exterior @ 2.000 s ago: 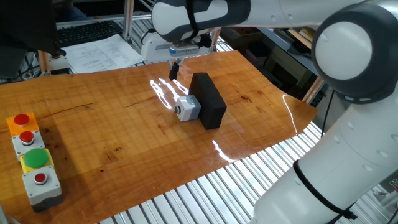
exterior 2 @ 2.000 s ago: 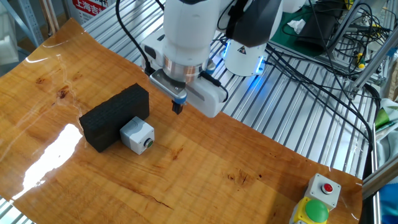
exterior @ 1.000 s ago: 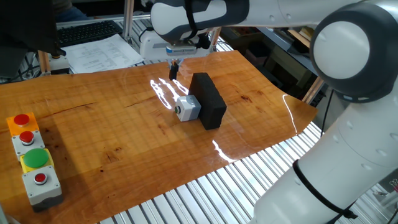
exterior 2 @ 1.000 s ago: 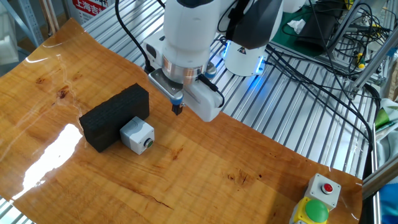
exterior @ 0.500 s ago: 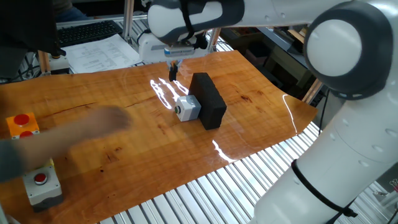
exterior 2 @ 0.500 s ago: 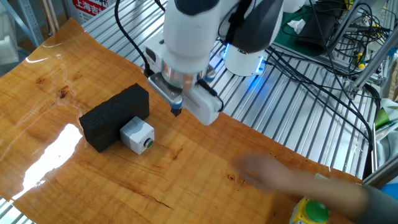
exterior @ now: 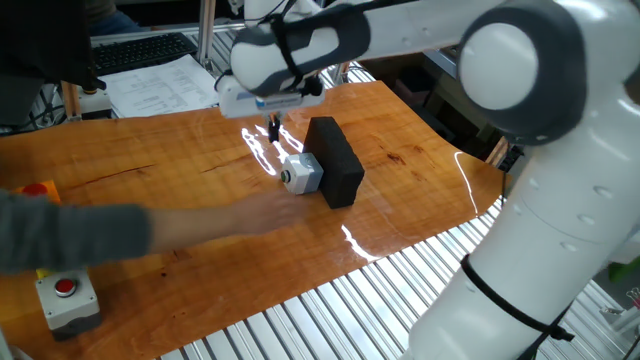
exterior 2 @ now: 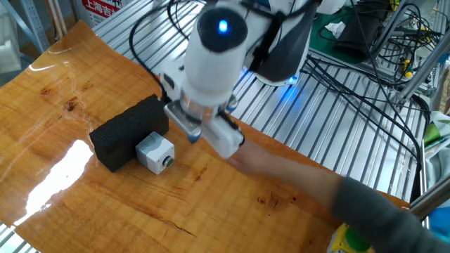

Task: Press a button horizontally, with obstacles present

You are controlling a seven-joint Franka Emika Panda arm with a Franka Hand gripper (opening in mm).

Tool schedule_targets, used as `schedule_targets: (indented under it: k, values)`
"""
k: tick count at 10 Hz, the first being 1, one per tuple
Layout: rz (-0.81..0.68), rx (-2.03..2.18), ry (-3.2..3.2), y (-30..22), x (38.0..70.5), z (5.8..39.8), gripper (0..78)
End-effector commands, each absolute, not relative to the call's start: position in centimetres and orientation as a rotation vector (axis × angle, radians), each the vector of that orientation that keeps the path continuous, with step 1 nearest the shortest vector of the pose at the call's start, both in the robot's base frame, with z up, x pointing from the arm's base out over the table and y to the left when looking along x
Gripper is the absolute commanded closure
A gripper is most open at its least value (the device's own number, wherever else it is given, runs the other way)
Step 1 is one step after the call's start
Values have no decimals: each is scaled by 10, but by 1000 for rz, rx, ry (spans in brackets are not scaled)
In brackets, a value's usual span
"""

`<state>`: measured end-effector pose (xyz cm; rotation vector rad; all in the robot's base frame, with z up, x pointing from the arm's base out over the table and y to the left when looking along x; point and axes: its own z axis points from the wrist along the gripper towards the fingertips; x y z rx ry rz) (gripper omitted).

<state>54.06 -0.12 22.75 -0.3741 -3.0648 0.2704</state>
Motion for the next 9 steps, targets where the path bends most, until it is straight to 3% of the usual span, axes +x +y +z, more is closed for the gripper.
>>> schedule_targets:
  k: [1, 9]
  values:
    - [321, -407, -3086, 1, 551, 192, 776]
    - [360, -431, -3092, 8, 556, 156, 776]
